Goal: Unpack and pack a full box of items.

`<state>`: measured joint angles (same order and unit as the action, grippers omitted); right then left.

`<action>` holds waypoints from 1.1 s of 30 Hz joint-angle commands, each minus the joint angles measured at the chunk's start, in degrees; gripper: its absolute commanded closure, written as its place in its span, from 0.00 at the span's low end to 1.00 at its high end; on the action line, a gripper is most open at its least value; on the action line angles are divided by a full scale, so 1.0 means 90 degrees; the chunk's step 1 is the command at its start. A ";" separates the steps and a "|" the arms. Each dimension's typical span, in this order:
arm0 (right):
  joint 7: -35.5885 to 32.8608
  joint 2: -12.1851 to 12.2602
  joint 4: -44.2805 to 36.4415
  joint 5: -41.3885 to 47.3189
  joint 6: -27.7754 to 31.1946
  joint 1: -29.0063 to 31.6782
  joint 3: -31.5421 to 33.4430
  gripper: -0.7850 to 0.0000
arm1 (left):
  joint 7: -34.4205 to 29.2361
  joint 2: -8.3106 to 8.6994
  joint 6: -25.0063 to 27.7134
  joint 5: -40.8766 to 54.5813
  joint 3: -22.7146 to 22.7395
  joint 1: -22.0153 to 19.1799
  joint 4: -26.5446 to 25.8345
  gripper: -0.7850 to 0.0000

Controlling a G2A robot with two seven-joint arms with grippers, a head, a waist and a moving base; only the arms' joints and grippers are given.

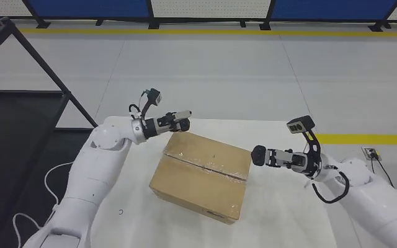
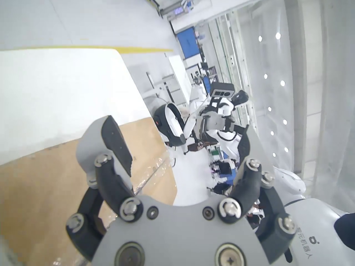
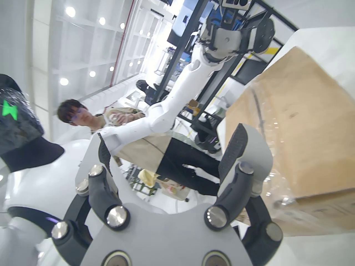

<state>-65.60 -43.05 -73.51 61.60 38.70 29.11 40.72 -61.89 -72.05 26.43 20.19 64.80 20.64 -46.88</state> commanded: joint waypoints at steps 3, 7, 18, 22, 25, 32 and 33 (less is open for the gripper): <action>0.0106 0.0003 0.0004 -0.0050 0.0106 0.0006 -0.0002 0.00 | 0.0507 0.0401 -0.0347 -0.0158 0.1117 0.0957 -0.1193 0.00; 0.0106 0.0003 0.0004 -0.0050 0.0106 0.0006 -0.0002 0.00 | 0.0570 0.0494 -0.0478 -0.0095 0.1435 0.1262 -0.1549 0.00; 0.1805 -0.0273 -0.1330 -0.2058 -0.1586 -0.0201 -0.0326 1.00 | 0.0851 0.0465 -0.0699 -0.0056 0.1311 0.1285 -0.1758 0.00; 0.2479 -0.0535 -0.1565 -0.2879 -0.2780 -0.0440 -0.0728 1.00 | 0.1204 0.0476 -0.0645 0.0137 0.1443 0.1338 -0.1783 0.00; 0.2957 -0.0786 -0.1586 -0.3350 -0.3532 -0.0633 -0.1062 1.00 | 0.1402 0.0517 -0.0596 0.0259 0.1653 0.1444 -0.1780 0.00; 0.3262 -0.1374 -0.1181 -0.3861 -0.4590 -0.1131 -0.1604 1.00 | 0.1509 0.0559 -0.0628 0.0380 0.1827 0.1569 -0.1824 0.00; 0.3169 -0.1445 -0.1081 -0.3830 -0.4661 -0.1187 -0.1646 1.00 | 0.1509 0.0559 -0.0628 0.0380 0.1827 0.1569 -0.1824 0.00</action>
<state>-36.21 -55.28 -84.33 26.89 -2.39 19.07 26.35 -48.29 -67.02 20.77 23.64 81.27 34.78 -63.31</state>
